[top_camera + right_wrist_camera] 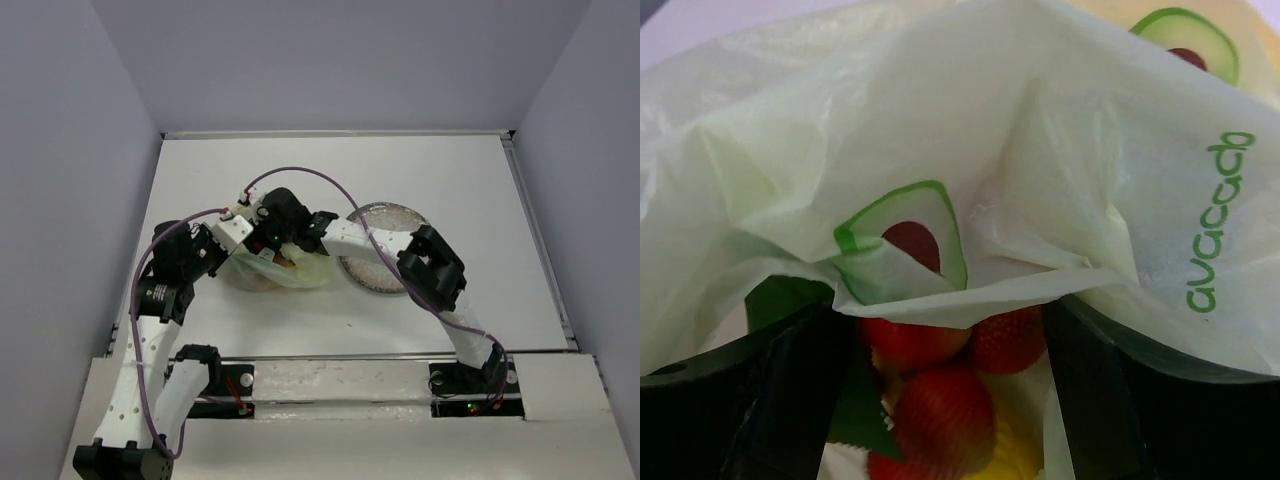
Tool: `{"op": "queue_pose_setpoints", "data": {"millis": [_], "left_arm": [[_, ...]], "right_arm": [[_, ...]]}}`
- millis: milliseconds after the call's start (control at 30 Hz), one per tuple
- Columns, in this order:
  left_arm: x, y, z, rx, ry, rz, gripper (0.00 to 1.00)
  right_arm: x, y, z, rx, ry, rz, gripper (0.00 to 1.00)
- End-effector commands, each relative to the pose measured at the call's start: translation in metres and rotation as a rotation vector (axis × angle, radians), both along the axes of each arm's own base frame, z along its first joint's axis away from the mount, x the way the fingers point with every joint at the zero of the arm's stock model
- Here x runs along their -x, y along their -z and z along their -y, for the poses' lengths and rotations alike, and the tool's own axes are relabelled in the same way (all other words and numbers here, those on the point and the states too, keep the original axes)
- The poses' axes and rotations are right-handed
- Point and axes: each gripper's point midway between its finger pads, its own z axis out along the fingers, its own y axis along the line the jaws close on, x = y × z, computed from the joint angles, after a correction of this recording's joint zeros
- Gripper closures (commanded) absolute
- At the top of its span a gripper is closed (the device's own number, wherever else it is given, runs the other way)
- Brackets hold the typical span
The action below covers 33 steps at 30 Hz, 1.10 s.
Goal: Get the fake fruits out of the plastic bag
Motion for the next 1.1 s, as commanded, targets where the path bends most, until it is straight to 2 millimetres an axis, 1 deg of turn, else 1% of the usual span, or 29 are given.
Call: {"op": "queue_pose_setpoints", "data": {"millis": [0,33,67,100,133,167,200,233,300,333,367,467,500,567,600,667,700,733,800,833,933,967,1000,1033,1067], "left_arm": [[-0.007,-0.008,-0.009,0.006,-0.064,0.033,1.00],[-0.007,-0.009,-0.009,0.013,-0.070,0.036,1.00],[-0.008,-0.011,-0.008,0.019,-0.071,0.038,1.00],[-0.008,-0.011,-0.008,0.025,-0.073,0.038,1.00],[-0.010,-0.015,-0.008,0.027,-0.078,0.049,1.00],[-0.010,-0.016,-0.008,0.035,-0.084,0.047,1.00],[-0.012,-0.016,-0.010,0.032,-0.099,0.048,1.00],[-0.012,-0.016,-0.011,0.032,-0.108,0.046,1.00],[-0.012,-0.016,-0.012,0.040,-0.116,0.039,1.00],[-0.012,-0.016,-0.012,0.045,-0.120,0.038,1.00],[-0.011,-0.014,-0.011,0.053,-0.126,0.031,1.00],[-0.012,-0.013,-0.014,0.060,-0.154,0.035,1.00],[-0.014,-0.013,-0.019,0.061,-0.190,0.038,1.00],[-0.018,-0.015,-0.024,0.060,-0.220,0.050,1.00],[-0.020,-0.014,-0.027,0.053,-0.240,0.048,1.00],[-0.023,-0.017,-0.028,0.059,-0.248,0.062,1.00],[-0.024,-0.018,-0.029,0.060,-0.254,0.063,1.00],[-0.027,-0.022,-0.028,0.068,-0.257,0.072,1.00],[-0.029,-0.023,-0.028,0.070,-0.256,0.075,1.00],[-0.030,-0.023,-0.027,0.070,-0.255,0.072,1.00],[-0.033,-0.023,-0.028,0.065,-0.252,0.067,1.00],[-0.034,-0.024,-0.028,0.064,-0.254,0.067,1.00],[-0.034,-0.023,-0.028,0.063,-0.254,0.063,1.00],[-0.035,-0.023,-0.027,0.065,-0.253,0.061,1.00],[-0.035,-0.023,-0.027,0.064,-0.253,0.059,1.00]], "right_arm": [[0.033,-0.012,-0.006,-0.006,-0.178,0.054,0.21],[0.030,-0.006,-0.008,0.000,-0.165,0.049,0.25],[0.026,-0.004,-0.010,0.005,-0.143,0.049,0.26],[0.016,-0.005,-0.012,0.009,-0.100,0.063,0.28],[0.011,0.008,-0.013,0.030,-0.076,0.058,0.32],[0.003,0.011,-0.011,0.045,-0.030,0.069,0.35],[0.000,0.013,-0.011,0.054,-0.017,0.071,0.40],[-0.003,0.011,-0.012,0.050,-0.003,0.076,0.56],[-0.007,0.006,-0.011,0.045,0.028,0.079,0.79],[-0.007,0.002,-0.009,0.042,0.036,0.080,0.87],[-0.008,-0.010,-0.007,0.030,0.054,0.090,0.99],[-0.003,-0.031,0.000,0.005,0.051,0.102,0.99],[0.002,-0.055,0.003,-0.032,0.037,0.118,0.99],[0.009,-0.077,0.008,-0.062,0.023,0.129,0.99],[0.017,-0.099,0.016,-0.093,0.010,0.141,0.99],[0.026,-0.120,0.022,-0.126,-0.012,0.155,0.99],[0.031,-0.123,0.028,-0.127,-0.015,0.154,0.99],[0.035,-0.144,0.035,-0.158,-0.015,0.173,0.99],[0.039,-0.158,0.043,-0.176,-0.011,0.191,0.99],[0.043,-0.172,0.049,-0.197,-0.011,0.205,0.99],[0.047,-0.191,0.054,-0.227,-0.016,0.229,0.99],[0.050,-0.202,0.057,-0.246,-0.021,0.239,0.99],[0.047,-0.207,0.060,-0.254,-0.013,0.246,0.99],[0.047,-0.213,0.060,-0.265,-0.014,0.252,0.99],[0.044,-0.223,0.064,-0.279,-0.006,0.263,0.99]]}}
